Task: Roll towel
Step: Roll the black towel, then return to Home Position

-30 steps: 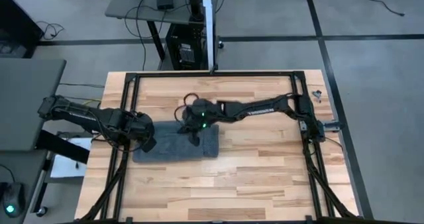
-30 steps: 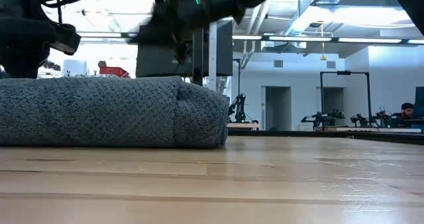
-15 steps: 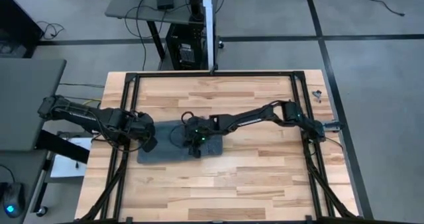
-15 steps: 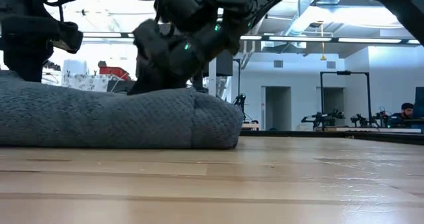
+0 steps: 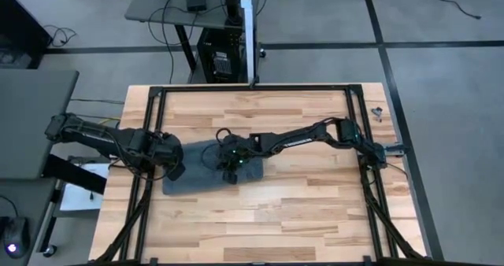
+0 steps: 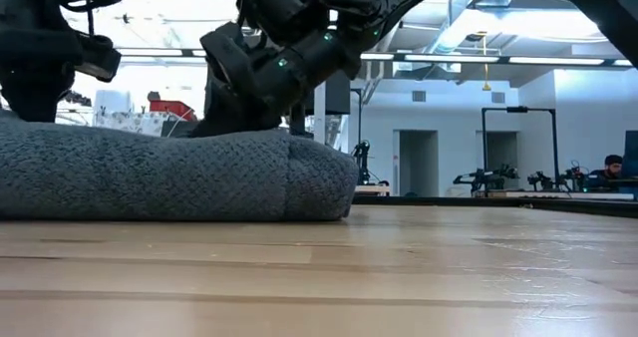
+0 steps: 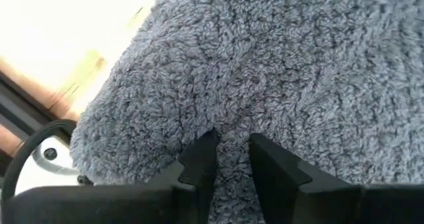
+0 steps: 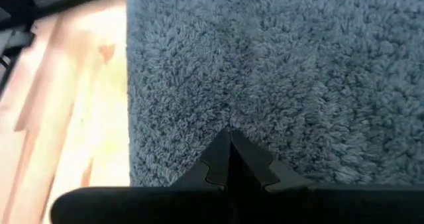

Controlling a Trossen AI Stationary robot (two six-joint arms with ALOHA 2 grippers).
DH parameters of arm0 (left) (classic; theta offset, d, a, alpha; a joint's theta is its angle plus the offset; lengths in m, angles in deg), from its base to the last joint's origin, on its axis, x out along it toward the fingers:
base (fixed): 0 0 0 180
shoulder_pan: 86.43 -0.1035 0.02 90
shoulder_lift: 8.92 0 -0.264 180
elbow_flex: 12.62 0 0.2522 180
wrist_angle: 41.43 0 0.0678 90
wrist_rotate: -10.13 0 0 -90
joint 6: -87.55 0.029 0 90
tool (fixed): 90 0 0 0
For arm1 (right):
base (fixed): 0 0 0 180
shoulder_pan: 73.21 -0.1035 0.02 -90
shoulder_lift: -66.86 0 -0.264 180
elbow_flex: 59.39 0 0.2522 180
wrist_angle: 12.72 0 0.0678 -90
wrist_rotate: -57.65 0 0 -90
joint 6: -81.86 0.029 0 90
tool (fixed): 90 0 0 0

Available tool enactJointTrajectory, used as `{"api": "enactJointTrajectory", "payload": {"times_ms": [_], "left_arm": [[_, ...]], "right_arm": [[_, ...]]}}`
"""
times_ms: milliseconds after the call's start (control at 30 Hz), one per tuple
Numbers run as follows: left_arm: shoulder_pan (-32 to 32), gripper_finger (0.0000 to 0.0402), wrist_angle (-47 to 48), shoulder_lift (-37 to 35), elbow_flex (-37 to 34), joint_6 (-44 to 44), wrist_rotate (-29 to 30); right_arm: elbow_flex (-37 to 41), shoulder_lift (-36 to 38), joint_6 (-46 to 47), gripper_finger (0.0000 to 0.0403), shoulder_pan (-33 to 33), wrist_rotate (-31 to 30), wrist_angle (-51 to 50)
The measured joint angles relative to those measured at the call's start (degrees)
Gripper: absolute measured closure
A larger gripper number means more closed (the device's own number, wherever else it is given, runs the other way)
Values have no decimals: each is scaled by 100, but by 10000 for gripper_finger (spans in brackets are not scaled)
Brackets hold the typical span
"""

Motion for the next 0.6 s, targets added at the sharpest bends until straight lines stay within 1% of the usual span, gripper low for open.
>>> {"api": "enactJointTrajectory", "payload": {"times_ms": [67, 200, 367, 500, 600], "left_arm": [[-1, 324, -135, -3, 243, 139, 1], [0, 324, -145, -6, 841, 563, 56], [1, 324, -71, -6, 1373, 1039, 111], [15, 328, -171, -6, 1589, 1296, 323], [156, 361, -630, -92, 1593, 1636, 329]], "right_arm": [[-108, 47, 17, 403, 7, 33, 0], [-362, 361, 13, 403, 55, 332, 60], [-418, 884, -361, 403, 205, 370, -217], [-416, 1553, -562, 403, 401, 442, -1166], [-323, 2219, -704, 403, 479, 475, -2063]]}}
